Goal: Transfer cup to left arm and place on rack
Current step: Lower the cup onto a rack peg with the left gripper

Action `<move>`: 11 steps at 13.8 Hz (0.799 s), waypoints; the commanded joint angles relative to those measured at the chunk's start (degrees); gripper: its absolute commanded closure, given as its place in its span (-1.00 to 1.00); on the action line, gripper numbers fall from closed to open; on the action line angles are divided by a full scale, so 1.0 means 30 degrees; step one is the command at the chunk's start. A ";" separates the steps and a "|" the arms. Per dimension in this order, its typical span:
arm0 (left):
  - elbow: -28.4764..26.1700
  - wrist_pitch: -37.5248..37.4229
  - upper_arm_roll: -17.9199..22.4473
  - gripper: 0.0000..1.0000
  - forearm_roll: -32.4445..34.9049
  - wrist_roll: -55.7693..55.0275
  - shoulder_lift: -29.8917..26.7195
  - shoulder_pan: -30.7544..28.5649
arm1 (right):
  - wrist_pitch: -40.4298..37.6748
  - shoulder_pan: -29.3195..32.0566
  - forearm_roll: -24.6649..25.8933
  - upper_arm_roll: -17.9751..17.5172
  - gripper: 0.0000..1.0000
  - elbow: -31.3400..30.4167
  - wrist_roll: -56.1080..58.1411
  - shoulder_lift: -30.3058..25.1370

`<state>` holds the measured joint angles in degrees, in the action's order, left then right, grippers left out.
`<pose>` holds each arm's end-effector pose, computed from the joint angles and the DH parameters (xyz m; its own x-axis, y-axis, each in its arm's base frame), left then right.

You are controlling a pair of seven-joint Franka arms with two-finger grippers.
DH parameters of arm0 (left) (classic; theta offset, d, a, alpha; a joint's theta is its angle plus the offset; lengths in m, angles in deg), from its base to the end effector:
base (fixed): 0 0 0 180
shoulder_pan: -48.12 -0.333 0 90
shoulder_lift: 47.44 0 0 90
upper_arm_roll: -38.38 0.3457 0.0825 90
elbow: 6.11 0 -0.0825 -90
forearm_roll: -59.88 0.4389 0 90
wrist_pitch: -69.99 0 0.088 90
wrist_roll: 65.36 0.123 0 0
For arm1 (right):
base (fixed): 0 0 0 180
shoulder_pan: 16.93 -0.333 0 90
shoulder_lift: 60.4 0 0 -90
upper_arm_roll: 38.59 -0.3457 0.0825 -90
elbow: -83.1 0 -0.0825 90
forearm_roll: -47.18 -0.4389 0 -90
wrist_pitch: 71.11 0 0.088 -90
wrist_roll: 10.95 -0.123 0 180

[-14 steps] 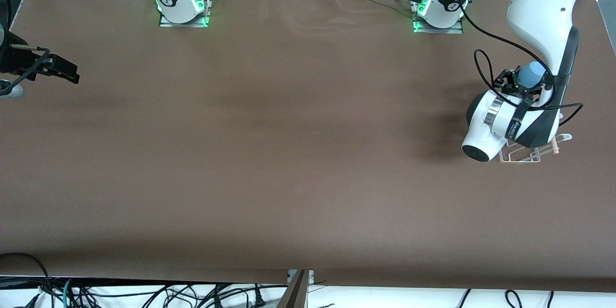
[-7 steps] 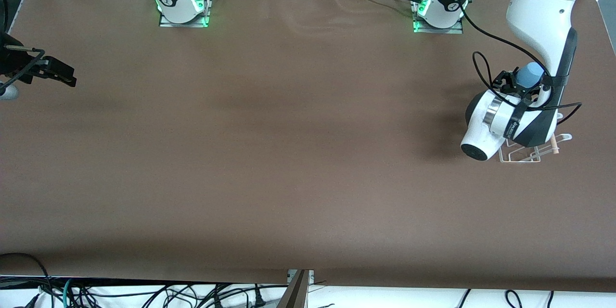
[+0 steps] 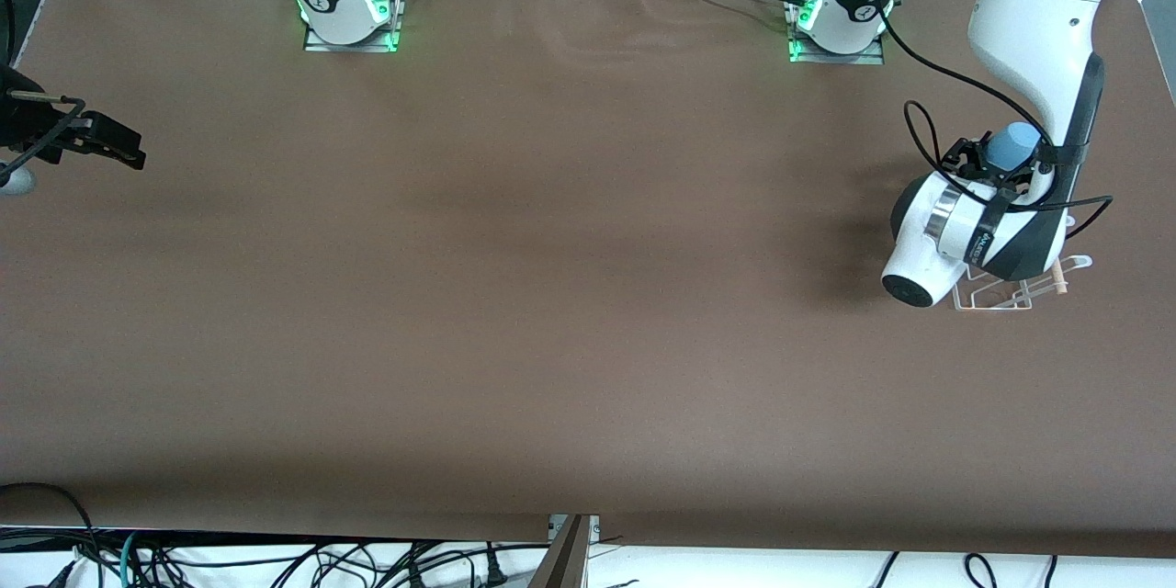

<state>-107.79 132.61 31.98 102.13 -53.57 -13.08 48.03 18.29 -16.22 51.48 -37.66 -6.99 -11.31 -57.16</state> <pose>0.5690 0.0421 0.2162 0.2746 0.0667 -0.9593 -0.6194 -0.7508 -0.2295 0.6237 -0.0269 0.6020 0.9970 -0.0356 -0.0680 -0.0304 -0.9966 0.0762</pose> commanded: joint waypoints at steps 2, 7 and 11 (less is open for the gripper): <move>-0.0176 0.0220 -0.0063 0.65 0.0271 -0.0123 -0.0117 -0.0118 | -0.0211 0.0258 -0.0292 -0.0194 -1.00 0.0442 0.0089 0.0124; -0.0176 0.0220 -0.0063 -1.00 0.0330 -0.0211 -0.0059 -0.0147 | -0.0211 0.0258 -0.0321 -0.0194 -1.00 0.0471 0.0059 0.0124; -0.0060 0.0220 -0.0093 -1.00 0.0040 -0.0152 -0.0292 -0.0147 | -0.0211 0.0258 -0.0321 -0.0165 -1.00 0.0442 0.0059 0.0124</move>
<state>-107.84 133.02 32.03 102.17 -53.72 -13.08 48.02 18.29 -16.21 51.46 -37.66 -6.94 -11.30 -57.16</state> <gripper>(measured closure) 0.000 0.000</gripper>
